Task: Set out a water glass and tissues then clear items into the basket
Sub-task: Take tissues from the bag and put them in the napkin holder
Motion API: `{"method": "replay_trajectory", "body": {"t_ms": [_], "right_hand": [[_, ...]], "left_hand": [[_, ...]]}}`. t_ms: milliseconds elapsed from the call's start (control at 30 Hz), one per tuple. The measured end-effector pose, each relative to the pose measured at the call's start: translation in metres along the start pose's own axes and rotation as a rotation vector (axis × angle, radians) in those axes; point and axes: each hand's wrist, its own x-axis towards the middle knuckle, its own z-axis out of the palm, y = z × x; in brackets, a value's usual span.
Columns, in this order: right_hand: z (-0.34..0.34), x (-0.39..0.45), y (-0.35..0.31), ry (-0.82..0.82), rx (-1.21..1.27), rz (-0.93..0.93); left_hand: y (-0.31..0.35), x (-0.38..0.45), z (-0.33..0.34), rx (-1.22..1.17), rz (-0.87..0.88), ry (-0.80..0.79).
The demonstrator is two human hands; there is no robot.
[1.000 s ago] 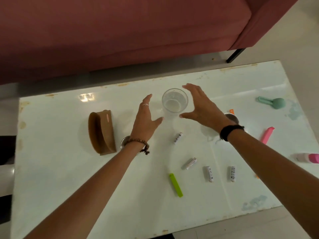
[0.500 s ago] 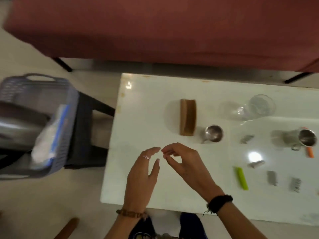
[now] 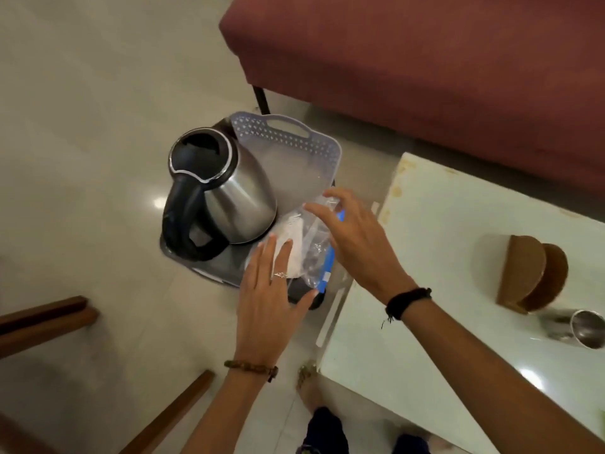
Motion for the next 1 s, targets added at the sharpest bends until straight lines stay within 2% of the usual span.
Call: {"method": "replay_trajectory", "body": {"t_ms": [133, 267, 433, 533, 633, 700, 867, 1000], "right_hand": [[0.002, 0.02, 0.007, -0.033, -0.252, -0.066], [-0.002, 0.021, 0.009, -0.052, -0.2, -0.081], [-0.003, 0.009, 0.017, -0.147, -0.128, -0.014], [-0.003, 0.001, 0.017, -0.152, -0.125, -0.031], [-0.007, 0.004, 0.011, -0.09, -0.116, -0.049], [-0.014, 0.008, 0.007, -0.019, -0.095, -0.066], [-0.047, 0.002, 0.0, 0.104, 0.019, -0.055], [-0.09, -0.025, 0.009, 0.172, 0.026, -0.038]], "left_hand": [[-0.01, 0.01, 0.009, -0.007, 0.03, -0.118], [-0.01, 0.02, 0.012, -0.135, -0.008, -0.038], [-0.011, 0.023, 0.019, -0.037, 0.046, -0.135], [-0.005, 0.026, 0.013, -0.321, -0.033, 0.013], [0.004, 0.026, -0.003, -0.466, -0.094, 0.181], [0.014, 0.025, -0.013, -0.531, -0.056, 0.208], [0.039, 0.029, -0.032, -0.66, -0.063, 0.194], [0.064, 0.029, -0.042, -0.755, -0.142, 0.054]]}}
